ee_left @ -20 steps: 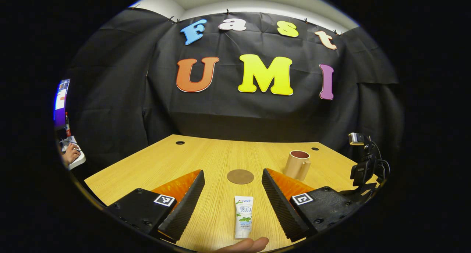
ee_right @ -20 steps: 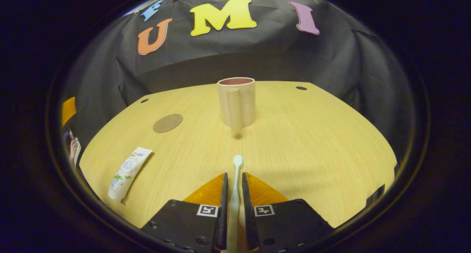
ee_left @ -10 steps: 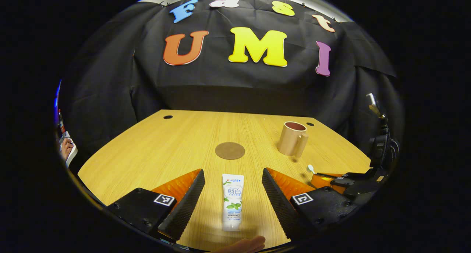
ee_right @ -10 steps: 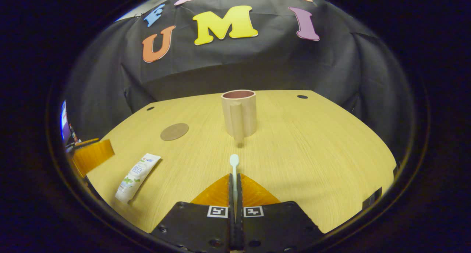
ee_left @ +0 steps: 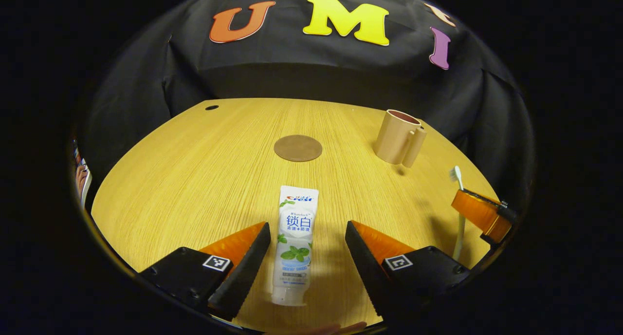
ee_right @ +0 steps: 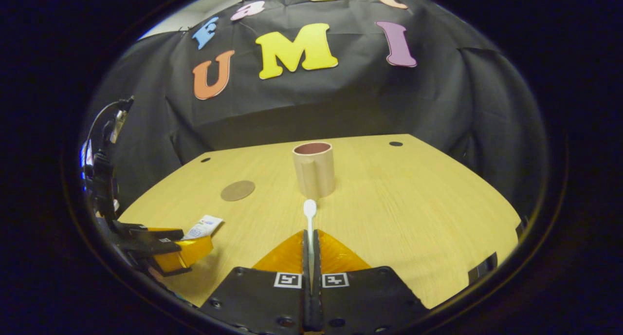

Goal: Put the toothbrush and toothpaste on the desktop into the cup, then pick up the cup and place it on the coaster on the desktop.

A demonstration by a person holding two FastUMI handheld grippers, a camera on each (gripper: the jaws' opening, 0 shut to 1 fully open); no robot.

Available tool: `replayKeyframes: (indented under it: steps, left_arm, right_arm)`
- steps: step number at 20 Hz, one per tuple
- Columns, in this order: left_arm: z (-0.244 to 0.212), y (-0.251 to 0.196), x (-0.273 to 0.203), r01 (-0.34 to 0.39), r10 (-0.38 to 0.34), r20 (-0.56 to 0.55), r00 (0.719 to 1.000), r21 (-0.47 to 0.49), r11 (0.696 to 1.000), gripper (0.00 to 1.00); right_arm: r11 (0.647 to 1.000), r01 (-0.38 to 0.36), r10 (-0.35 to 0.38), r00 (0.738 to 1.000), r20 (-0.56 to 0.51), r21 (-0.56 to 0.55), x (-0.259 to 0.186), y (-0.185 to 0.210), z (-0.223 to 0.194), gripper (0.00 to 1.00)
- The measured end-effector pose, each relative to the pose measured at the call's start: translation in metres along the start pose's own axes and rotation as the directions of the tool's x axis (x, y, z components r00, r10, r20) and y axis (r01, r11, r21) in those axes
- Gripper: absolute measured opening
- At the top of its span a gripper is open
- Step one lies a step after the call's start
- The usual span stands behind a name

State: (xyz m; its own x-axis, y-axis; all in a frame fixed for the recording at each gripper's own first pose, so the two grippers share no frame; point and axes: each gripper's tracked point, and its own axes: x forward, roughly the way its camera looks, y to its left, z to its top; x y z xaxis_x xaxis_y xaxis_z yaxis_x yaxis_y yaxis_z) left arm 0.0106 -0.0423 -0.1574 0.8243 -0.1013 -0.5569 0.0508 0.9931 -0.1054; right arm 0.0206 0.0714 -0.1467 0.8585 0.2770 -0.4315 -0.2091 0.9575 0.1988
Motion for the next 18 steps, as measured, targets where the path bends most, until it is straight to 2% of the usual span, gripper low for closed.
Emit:
replayKeyframes:
  steps: [4, 7, 8, 9, 12, 13, 17, 18]
  left_arm:
    - [0.000, 0.006, 0.007, -0.023, 0.023, -0.010, 1.000, -0.007, 1.000, 0.96]
    - [0.002, 0.008, 0.008, -0.047, 0.047, -0.004, 0.999, 0.012, 0.999, 0.86]
    - [0.002, 0.008, 0.009, -0.053, 0.053, 0.003, 0.999, 0.019, 0.998, 0.92]
    - [0.002, 0.009, 0.010, -0.062, 0.062, 0.005, 0.998, 0.023, 0.998, 0.83]
    - [0.003, 0.009, 0.010, -0.056, 0.055, 0.017, 0.998, 0.021, 0.998, 0.74]
    - [0.003, 0.009, 0.010, -0.056, 0.056, 0.015, 0.998, 0.018, 0.998, 0.75]
    - [0.004, 0.016, 0.012, -0.065, 0.065, 0.024, 0.998, 0.001, 0.998, 0.52]
    - [0.004, 0.015, 0.010, -0.064, 0.064, 0.026, 0.998, -0.002, 0.998, 0.51]
  right_arm:
    - [0.999, 0.015, -0.013, 0.998, 0.056, -0.043, -0.009, 0.000, 0.013, 0.00]
    - [0.997, 0.028, -0.020, 0.993, 0.117, -0.069, -0.019, 0.004, 0.030, 0.00]
    - [0.997, 0.031, -0.020, 0.991, 0.135, -0.076, -0.023, 0.006, 0.036, 0.00]
    - [0.997, 0.028, -0.016, 0.989, 0.149, -0.078, -0.027, 0.009, 0.040, 0.00]
    - [0.997, 0.049, -0.033, 0.973, 0.230, -0.067, -0.037, 0.008, 0.064, 0.00]
    - [0.996, 0.059, -0.040, 0.968, 0.249, -0.069, -0.039, 0.006, 0.068, 0.00]
    - [0.996, 0.052, -0.029, 0.956, 0.292, -0.071, -0.045, 0.008, 0.089, 0.01]
    - [0.995, 0.051, -0.022, 0.951, 0.309, -0.084, -0.045, 0.009, 0.097, 0.00]
